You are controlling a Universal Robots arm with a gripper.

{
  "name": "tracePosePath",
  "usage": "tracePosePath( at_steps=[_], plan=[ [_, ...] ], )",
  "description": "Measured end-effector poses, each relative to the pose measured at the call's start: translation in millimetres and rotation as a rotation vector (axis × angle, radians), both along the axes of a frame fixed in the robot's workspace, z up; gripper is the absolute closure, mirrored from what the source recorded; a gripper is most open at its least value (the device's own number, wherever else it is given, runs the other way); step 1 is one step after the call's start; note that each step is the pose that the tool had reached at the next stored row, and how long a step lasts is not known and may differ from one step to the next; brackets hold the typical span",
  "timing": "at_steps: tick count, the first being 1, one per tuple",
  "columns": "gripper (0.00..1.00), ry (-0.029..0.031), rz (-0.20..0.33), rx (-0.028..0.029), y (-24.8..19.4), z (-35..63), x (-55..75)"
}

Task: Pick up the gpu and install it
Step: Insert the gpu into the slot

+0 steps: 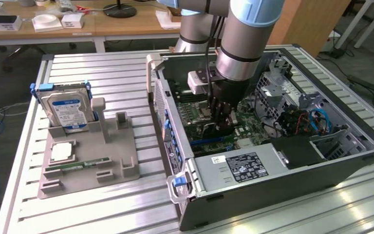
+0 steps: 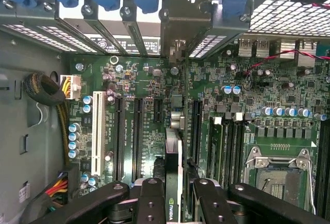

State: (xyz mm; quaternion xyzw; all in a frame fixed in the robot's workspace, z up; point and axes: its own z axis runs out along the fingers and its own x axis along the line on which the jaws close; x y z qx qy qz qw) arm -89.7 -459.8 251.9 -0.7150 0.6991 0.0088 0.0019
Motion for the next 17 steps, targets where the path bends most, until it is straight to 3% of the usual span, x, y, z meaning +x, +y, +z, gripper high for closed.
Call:
tracePosePath(
  at_steps=[17],
  plan=[
    [0.74, -0.0008, 0.000, 0.0007, 0.0, -0.9, -1.7]
  ],
)
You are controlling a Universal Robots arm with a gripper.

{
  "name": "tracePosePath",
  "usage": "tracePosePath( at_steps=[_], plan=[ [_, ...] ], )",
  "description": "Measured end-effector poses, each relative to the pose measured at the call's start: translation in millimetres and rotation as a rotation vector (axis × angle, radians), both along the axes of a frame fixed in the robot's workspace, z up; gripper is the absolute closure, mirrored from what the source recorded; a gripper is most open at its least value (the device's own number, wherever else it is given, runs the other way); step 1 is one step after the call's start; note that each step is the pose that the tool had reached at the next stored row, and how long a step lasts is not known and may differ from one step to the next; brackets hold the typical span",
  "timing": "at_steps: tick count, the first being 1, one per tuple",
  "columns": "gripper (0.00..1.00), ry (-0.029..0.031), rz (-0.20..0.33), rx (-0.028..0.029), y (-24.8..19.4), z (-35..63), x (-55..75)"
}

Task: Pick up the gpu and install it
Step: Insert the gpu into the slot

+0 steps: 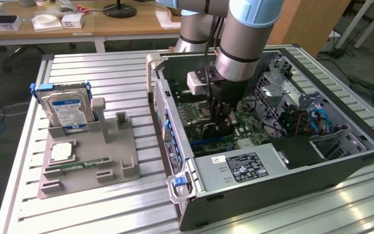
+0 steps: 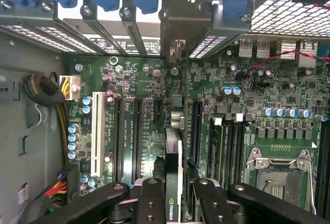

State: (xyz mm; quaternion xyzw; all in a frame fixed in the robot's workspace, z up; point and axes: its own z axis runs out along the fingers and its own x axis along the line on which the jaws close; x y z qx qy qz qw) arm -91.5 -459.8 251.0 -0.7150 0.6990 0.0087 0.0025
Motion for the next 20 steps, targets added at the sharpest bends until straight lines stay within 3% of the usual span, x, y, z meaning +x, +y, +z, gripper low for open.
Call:
tracePosePath(
  at_steps=[20],
  plan=[
    [0.74, -0.0008, 0.000, 0.0001, -1.1, 0.2, -2.4]
  ],
)
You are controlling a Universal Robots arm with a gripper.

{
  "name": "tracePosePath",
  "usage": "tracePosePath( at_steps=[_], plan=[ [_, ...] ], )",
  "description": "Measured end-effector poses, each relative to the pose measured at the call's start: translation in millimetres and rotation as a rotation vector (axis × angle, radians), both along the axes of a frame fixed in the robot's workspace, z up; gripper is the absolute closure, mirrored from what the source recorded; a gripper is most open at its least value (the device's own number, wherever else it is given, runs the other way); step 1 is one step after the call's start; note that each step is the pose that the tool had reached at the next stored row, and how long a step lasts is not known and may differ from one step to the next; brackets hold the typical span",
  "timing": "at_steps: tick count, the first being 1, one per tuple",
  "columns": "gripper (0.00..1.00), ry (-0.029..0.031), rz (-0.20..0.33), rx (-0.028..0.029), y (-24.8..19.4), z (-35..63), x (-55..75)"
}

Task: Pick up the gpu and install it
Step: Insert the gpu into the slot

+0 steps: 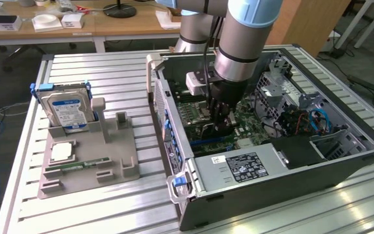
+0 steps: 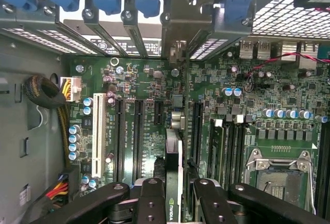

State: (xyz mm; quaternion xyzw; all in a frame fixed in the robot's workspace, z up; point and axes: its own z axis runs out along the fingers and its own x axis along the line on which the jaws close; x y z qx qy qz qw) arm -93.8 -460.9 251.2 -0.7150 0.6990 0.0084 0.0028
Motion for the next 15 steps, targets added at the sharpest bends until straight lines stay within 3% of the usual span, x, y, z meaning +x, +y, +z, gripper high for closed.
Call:
tracePosePath(
  at_steps=[15],
  plan=[
    [0.74, 0.0002, 0.000, 0.0028, -0.4, -4.3, 0.0]
  ],
)
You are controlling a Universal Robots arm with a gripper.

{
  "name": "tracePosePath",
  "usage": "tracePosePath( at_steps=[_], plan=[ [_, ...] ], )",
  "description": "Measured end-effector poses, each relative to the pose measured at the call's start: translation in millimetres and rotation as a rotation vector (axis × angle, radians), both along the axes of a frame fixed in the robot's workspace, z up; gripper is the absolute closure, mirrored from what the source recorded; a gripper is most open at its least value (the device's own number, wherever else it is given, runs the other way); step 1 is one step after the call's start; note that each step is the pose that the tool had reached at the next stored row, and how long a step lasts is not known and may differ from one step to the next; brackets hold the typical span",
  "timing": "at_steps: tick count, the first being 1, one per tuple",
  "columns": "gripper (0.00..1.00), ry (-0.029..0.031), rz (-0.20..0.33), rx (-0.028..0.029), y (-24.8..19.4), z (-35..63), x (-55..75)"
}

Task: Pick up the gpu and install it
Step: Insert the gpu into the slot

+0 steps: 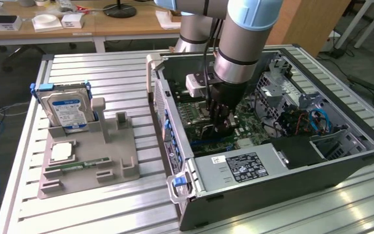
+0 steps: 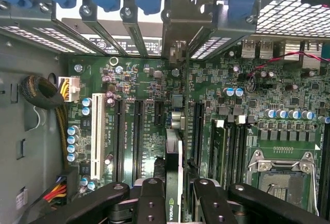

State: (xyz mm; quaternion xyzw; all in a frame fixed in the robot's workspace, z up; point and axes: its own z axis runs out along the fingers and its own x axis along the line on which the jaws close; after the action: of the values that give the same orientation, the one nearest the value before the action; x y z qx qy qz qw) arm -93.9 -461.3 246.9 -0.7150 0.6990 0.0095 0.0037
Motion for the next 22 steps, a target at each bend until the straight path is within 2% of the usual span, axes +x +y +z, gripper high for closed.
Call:
tracePosePath(
  at_steps=[17, 22],
  plan=[
    [0.74, 0.0000, 0.000, 0.0001, 0.0, -0.1, 1.1],
    [0.74, 0.0001, -0.005, -0.0003, 1.2, -0.4, 1.2]
  ],
)
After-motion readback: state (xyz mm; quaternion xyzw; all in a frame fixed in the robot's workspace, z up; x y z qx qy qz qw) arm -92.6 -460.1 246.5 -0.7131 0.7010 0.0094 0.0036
